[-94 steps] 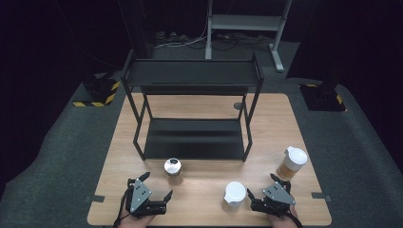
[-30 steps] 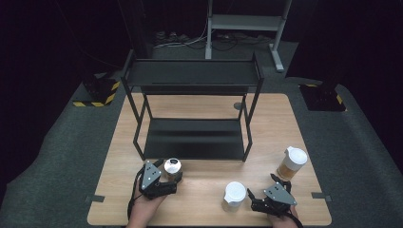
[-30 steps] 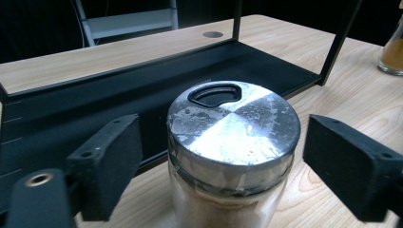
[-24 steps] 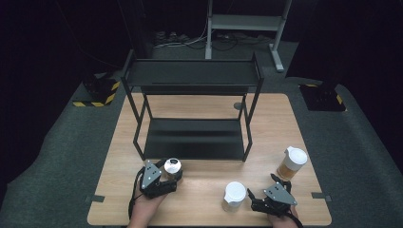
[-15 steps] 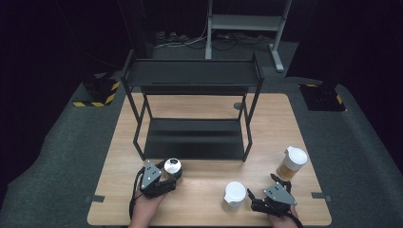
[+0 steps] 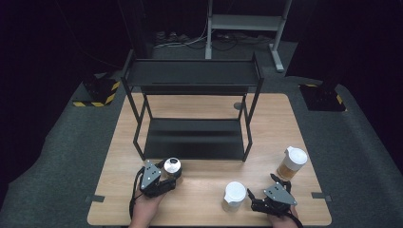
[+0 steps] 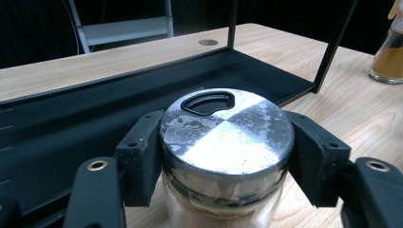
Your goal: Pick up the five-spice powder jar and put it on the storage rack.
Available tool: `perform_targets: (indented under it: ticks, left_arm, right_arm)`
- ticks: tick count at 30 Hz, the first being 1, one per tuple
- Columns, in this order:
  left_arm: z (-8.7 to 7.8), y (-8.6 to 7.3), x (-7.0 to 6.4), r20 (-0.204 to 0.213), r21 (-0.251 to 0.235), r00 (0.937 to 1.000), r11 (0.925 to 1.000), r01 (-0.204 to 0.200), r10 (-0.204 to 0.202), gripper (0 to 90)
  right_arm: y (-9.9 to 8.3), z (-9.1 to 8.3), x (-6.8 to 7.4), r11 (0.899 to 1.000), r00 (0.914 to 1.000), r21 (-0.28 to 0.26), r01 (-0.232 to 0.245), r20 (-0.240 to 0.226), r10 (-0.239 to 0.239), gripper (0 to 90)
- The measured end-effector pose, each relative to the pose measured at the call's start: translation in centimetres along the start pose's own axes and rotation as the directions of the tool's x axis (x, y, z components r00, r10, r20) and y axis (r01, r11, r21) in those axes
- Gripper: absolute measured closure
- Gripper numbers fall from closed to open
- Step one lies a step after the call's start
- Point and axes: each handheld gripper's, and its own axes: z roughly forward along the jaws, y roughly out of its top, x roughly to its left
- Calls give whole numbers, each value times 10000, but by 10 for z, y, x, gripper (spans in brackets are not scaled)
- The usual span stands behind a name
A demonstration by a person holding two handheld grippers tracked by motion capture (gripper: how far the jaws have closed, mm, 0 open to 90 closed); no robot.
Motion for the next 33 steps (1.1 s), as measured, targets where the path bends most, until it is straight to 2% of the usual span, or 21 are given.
perform_targets:
  ticks: [13, 33]
  left_arm:
    - [-7, 0, 4, -260, -176, 9990, 9992, 365, -370, 348]
    - [-20, 9, 10, -737, -503, 9967, 9983, 309, -345, 348]
  right_arm:
    - [0, 0, 0, 10000, 10000, -12, 69, -7, -69, 3]
    - [0, 0, 0, 9999, 10000, -14, 99, -12, -99, 3]
